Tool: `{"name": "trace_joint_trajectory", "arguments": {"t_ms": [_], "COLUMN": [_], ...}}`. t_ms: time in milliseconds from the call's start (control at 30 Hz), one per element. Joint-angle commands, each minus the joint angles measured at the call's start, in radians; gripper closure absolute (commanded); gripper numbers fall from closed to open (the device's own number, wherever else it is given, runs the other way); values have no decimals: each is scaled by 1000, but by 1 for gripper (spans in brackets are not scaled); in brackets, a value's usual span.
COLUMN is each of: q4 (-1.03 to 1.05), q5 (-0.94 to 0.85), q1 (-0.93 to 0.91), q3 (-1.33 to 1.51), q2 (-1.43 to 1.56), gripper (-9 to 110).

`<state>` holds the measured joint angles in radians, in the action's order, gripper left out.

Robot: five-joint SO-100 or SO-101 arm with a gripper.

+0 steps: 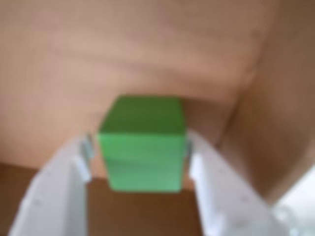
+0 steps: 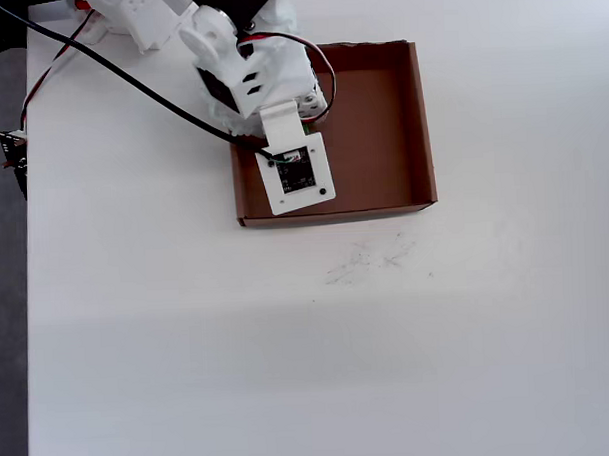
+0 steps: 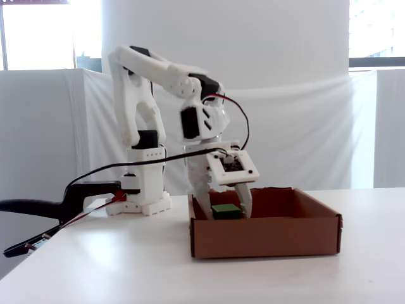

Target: Grasp a green cube and put it in a box.

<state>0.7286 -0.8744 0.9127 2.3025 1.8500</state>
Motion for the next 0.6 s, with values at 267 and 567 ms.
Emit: {"name": "trace_joint_trajectory", "arguments": {"t_ms": [267, 567], "q4": [143, 190], "q5": [-8, -209], "q1": [-135, -397], "q3": [-155, -17], "q2": [245, 568], "gripper": [74, 80]}}
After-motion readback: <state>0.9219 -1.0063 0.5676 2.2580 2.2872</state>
